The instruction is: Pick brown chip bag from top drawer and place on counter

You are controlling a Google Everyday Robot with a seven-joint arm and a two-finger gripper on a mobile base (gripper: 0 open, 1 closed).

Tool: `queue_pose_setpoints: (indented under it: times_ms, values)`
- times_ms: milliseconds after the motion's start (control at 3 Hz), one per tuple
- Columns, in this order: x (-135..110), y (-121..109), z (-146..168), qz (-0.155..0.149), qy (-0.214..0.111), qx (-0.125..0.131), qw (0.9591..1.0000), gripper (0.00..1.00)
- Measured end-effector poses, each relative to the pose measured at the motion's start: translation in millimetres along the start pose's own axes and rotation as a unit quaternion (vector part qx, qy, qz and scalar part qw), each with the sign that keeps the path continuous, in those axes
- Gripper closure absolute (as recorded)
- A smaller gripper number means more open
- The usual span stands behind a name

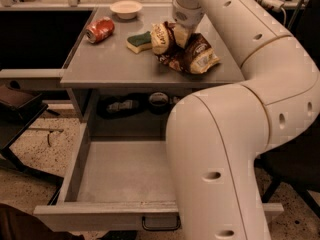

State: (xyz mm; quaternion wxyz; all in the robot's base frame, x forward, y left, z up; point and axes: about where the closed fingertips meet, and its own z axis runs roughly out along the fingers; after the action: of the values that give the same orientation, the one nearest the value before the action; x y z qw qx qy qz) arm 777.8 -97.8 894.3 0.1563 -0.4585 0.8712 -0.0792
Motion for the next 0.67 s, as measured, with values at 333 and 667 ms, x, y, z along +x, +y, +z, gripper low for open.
queue_pose_setpoints:
  times_ms: [333, 667]
  values:
    - [0.0, 0.0, 0.0, 0.000, 0.000, 0.000, 1.0000, 0.58]
    - [0.0, 0.0, 0.0, 0.000, 0.000, 0.000, 1.0000, 0.36]
